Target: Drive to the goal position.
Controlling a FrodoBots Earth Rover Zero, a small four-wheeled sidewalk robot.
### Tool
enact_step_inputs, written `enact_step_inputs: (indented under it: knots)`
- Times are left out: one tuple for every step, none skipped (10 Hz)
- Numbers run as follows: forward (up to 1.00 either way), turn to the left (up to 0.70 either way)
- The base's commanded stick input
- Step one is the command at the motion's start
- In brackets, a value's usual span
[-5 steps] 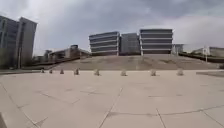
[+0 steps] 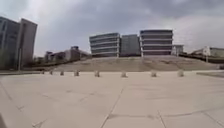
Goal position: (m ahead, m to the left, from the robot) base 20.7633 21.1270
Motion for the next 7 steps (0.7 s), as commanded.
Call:
enact_step_inputs:
  knots:
    - [0.70,0.00]
    - [0.70,0.00]
    - [0.70,0.00]
    - [0.70,0.00]
    - [0.70,0.00]
    - [0.70,0.00]
    - [0.70,0.00]
